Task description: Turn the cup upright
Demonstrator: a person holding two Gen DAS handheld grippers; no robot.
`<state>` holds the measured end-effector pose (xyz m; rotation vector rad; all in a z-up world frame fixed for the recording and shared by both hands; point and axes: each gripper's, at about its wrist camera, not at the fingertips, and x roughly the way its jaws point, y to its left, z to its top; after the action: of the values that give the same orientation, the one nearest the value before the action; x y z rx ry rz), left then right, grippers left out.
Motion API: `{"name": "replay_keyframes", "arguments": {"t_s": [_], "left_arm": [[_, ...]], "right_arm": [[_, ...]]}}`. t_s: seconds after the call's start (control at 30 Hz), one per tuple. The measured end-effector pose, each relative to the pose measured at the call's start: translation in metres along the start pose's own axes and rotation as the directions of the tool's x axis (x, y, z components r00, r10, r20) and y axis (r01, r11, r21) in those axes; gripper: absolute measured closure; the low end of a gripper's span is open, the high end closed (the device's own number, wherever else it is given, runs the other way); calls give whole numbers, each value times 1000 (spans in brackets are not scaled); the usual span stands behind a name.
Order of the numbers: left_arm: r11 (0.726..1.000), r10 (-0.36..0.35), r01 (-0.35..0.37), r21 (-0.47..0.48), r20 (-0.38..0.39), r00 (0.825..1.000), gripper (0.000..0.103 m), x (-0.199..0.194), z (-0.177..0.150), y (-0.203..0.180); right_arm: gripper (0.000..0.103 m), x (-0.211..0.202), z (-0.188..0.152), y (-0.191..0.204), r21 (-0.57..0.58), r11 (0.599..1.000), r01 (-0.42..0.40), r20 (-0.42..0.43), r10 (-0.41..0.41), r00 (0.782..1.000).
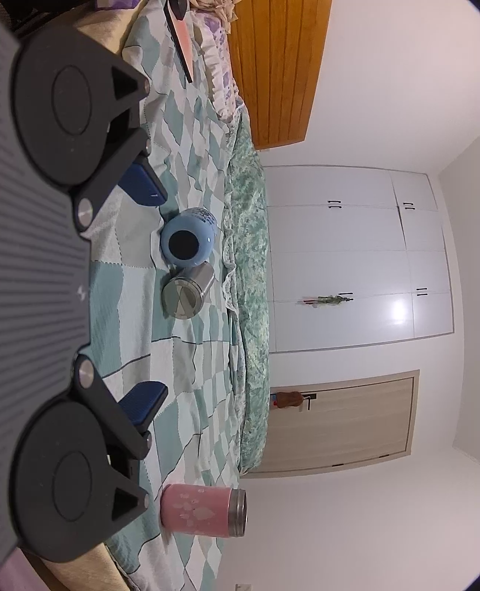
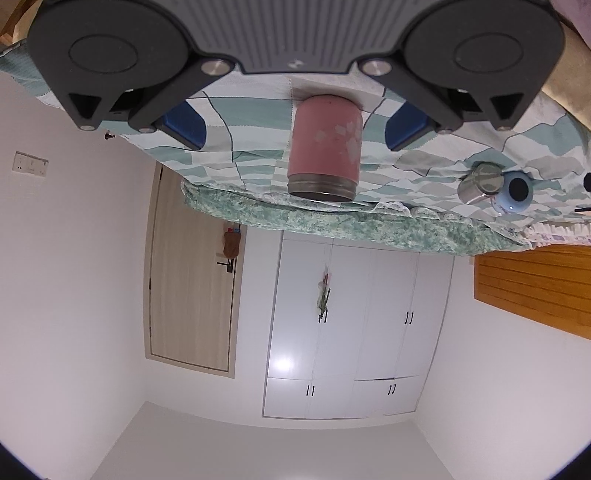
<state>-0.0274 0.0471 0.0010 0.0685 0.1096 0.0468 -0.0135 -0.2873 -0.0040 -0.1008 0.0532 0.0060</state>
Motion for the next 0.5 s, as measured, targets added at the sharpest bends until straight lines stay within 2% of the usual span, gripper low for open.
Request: {"name": "replay_keyframes", "arguments": {"t_s": [0.5], "left_arm": [[1000, -5, 5, 1, 3, 1000, 0, -1, 0, 0]], "right_arm": [[0, 1, -1, -2, -1, 1000, 3, 0, -3, 1000]]}}
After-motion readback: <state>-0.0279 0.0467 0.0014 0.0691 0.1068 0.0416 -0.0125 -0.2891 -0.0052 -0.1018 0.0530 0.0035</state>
